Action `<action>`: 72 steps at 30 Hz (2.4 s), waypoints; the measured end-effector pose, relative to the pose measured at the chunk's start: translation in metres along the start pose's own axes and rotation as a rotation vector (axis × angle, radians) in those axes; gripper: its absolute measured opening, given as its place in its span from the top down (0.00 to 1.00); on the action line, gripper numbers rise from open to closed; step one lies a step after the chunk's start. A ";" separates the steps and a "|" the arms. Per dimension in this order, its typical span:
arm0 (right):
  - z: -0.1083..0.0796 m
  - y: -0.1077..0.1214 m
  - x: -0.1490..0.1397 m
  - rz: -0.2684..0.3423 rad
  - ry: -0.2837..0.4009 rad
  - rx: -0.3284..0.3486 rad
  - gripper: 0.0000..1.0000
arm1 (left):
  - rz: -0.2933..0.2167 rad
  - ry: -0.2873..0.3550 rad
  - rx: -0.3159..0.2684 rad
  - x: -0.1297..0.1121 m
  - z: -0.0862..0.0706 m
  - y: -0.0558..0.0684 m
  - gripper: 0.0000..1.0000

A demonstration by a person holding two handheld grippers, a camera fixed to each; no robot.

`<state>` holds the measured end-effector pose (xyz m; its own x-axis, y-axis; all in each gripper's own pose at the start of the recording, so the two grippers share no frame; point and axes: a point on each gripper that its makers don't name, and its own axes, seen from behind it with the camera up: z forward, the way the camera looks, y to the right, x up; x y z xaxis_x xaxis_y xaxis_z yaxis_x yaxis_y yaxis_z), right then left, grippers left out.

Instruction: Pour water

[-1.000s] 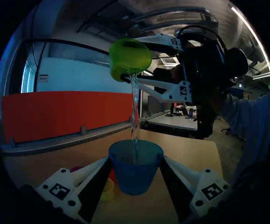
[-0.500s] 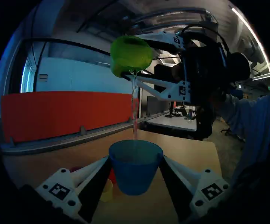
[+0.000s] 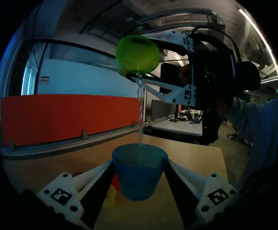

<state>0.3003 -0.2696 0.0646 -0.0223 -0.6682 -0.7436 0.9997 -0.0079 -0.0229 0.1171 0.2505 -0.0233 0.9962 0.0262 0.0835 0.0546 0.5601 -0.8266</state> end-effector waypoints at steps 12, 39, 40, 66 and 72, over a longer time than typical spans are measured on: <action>0.004 0.000 0.013 -0.110 0.009 -0.007 0.10 | -0.006 0.007 0.001 0.001 0.001 0.000 0.14; -0.006 0.001 0.000 0.208 0.011 -0.002 0.09 | -0.006 0.020 0.008 0.010 -0.001 -0.003 0.14; -0.007 0.001 -0.002 0.254 0.010 0.000 0.10 | -0.005 0.020 0.009 0.010 -0.001 -0.003 0.14; -0.028 -0.020 0.030 1.253 0.040 0.122 0.10 | 0.011 0.018 0.020 0.013 -0.003 -0.006 0.14; -0.032 -0.015 0.040 1.427 0.073 0.145 0.10 | 0.014 0.019 0.024 0.015 -0.004 -0.007 0.14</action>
<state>0.2841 -0.2722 0.0137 0.9859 -0.1307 -0.1047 0.1598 0.5472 0.8216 0.1319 0.2438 -0.0187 0.9979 0.0190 0.0614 0.0390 0.5796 -0.8140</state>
